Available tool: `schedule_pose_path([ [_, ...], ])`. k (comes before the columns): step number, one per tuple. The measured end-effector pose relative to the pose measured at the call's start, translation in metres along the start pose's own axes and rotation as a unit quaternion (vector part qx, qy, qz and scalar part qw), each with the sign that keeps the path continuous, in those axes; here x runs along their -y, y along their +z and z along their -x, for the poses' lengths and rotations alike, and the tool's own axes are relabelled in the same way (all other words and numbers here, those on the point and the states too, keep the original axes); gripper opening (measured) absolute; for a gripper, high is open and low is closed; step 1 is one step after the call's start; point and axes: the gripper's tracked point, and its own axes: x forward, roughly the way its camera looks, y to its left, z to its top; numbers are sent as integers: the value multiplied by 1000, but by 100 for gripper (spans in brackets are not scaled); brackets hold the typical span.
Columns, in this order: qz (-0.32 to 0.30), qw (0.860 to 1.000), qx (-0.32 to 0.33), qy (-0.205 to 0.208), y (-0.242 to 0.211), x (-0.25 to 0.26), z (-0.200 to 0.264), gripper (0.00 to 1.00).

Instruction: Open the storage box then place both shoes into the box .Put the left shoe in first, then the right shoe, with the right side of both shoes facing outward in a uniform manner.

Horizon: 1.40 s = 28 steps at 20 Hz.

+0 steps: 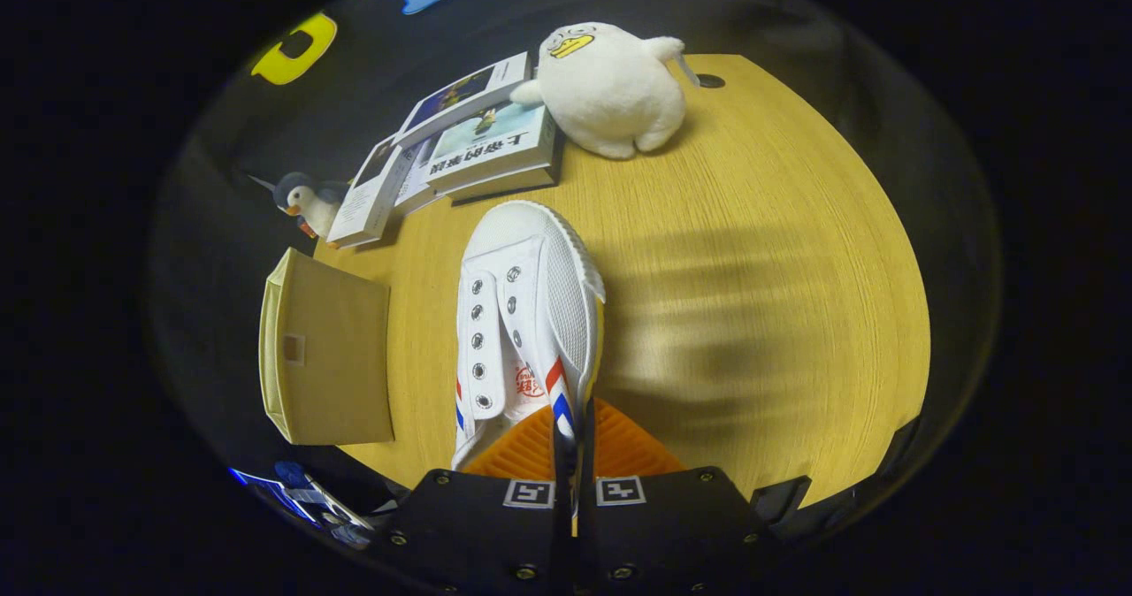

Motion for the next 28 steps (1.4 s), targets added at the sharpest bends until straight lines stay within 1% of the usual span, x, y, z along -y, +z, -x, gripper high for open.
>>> schedule_pose_path([
  [3,18,1000,-3,16,6,-30,14,3],
  [8,59,998,-3,28,15,-78,29,3],
  [13,90,994,-9,59,19,-133,41,3],
  [23,174,981,-25,85,23,-223,32,3],
  [28,197,975,-38,94,19,-262,19,3],
])
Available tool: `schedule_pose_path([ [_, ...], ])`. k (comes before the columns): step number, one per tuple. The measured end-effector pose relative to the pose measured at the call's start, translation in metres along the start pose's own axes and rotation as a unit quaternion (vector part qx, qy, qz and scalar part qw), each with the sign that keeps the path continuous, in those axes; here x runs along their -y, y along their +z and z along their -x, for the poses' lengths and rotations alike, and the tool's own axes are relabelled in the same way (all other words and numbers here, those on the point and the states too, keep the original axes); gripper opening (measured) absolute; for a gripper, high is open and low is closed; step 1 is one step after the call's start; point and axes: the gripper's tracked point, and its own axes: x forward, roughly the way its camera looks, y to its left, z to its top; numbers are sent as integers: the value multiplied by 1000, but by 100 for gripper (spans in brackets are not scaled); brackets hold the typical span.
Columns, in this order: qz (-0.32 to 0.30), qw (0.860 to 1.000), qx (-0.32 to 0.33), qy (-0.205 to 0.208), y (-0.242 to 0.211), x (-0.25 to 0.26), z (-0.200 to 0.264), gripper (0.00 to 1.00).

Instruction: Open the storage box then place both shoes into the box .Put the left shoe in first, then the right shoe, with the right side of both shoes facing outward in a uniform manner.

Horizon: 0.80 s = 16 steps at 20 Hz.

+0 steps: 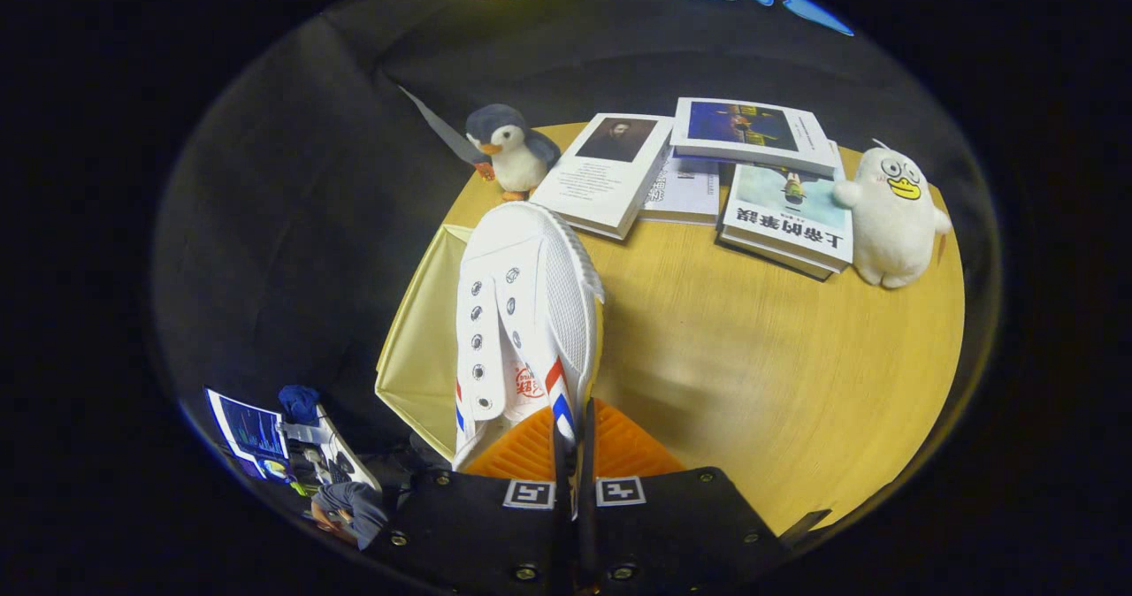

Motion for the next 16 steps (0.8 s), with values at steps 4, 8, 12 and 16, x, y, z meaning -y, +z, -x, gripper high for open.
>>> schedule_pose_path([
  [4,20,1000,-8,7,12,-26,-12,2],
  [8,38,999,-21,8,20,-51,-29,3],
  [12,52,998,-40,6,22,-73,-51,3],
  [16,70,996,-56,-3,21,-87,-72,3],
])
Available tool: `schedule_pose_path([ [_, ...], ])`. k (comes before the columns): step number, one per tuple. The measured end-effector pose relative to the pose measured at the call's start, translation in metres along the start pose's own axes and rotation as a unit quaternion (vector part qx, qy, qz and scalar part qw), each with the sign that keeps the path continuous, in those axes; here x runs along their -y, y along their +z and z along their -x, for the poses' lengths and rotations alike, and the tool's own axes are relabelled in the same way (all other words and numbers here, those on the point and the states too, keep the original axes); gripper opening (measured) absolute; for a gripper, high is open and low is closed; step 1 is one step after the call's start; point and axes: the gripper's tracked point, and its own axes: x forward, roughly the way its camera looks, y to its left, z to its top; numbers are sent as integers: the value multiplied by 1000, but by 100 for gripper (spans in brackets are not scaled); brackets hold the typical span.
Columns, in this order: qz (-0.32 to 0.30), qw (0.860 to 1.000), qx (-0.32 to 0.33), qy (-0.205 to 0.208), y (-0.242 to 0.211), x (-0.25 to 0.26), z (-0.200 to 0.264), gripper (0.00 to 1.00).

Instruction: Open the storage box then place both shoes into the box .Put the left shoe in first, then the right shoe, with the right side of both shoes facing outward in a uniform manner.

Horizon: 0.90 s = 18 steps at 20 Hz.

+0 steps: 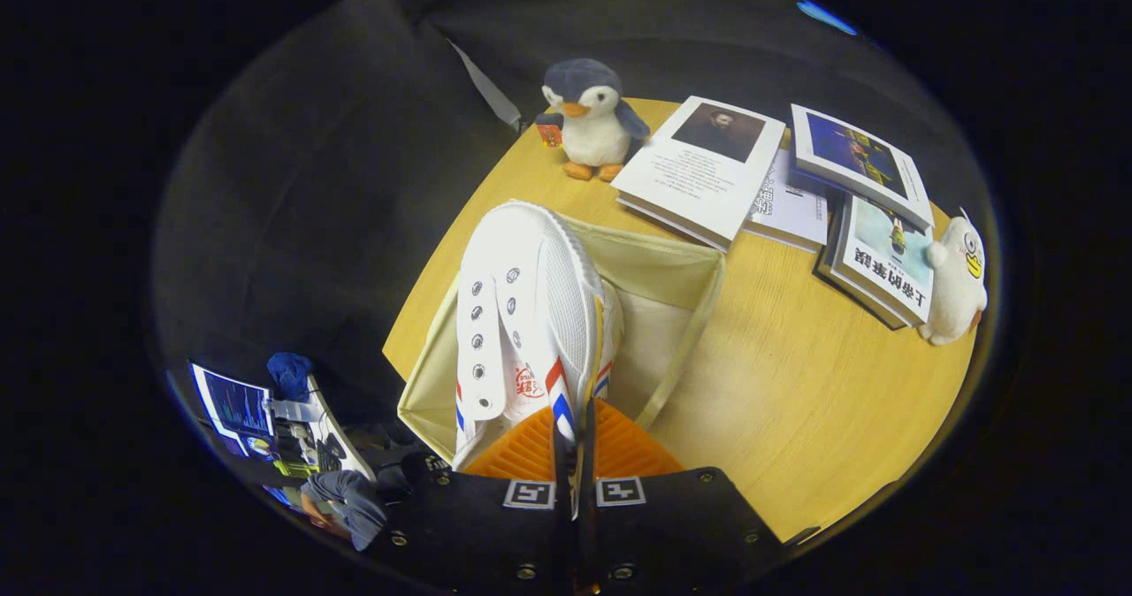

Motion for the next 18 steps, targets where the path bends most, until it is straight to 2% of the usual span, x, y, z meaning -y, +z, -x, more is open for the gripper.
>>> schedule_pose_path([
  [6,18,1000,-6,-18,6,-8,-20,3],
  [7,17,1000,3,-9,9,-13,-21,8],
  [9,28,999,34,-9,23,-17,-12,54],
  [11,53,996,68,-36,40,-7,2,99],
  [18,67,986,146,-39,62,-6,56,97],
])
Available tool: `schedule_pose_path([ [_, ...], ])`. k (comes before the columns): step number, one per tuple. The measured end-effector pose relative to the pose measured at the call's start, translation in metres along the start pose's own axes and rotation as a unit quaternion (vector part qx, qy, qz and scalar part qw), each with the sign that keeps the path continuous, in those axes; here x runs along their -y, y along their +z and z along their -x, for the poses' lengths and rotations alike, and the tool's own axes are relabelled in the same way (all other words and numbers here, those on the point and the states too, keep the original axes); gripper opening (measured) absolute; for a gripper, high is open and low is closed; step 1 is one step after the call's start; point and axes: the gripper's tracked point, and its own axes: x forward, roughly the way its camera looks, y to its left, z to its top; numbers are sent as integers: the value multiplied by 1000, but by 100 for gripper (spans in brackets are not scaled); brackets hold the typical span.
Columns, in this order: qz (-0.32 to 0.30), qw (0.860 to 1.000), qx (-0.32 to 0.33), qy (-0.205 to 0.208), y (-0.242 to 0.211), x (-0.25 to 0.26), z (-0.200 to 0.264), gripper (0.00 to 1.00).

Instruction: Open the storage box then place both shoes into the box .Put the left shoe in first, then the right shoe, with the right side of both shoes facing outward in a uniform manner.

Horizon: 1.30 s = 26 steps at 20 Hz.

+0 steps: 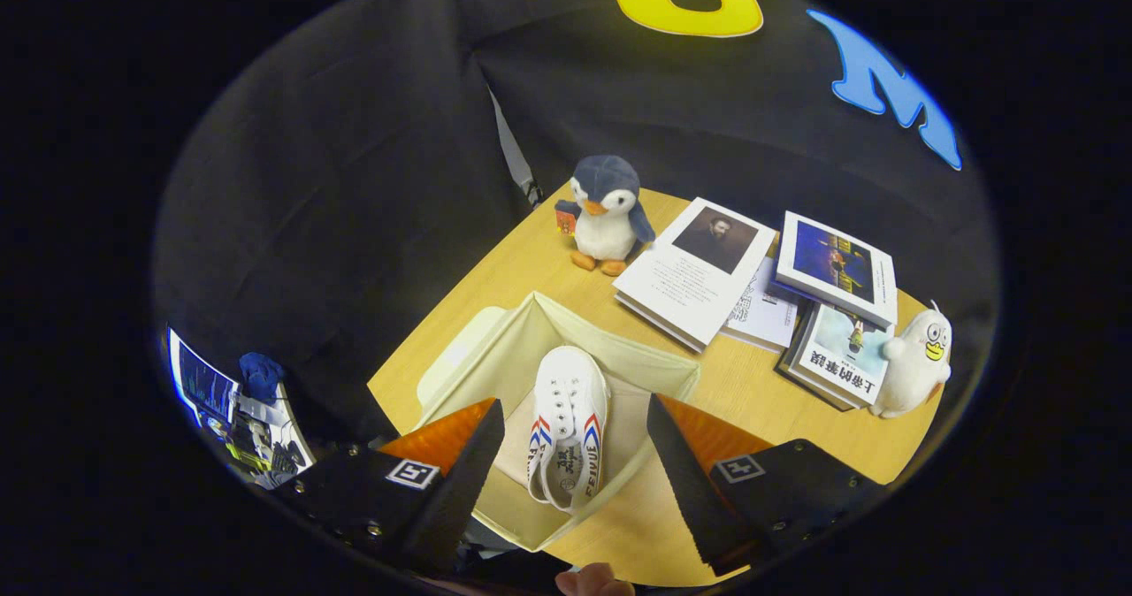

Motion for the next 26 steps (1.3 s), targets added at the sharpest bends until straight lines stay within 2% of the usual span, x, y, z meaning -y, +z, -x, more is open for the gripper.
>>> schedule_pose_path([
  [3,-4,999,46,-8,15,10,28,97],
  [7,-11,991,131,-36,35,35,73,98],
  [12,-9,971,212,-111,41,84,131,98],
  [17,-31,943,285,-167,44,128,184,98],
  [22,-54,900,375,-216,47,172,248,97],
  [26,-61,883,395,-248,36,195,276,97],
])
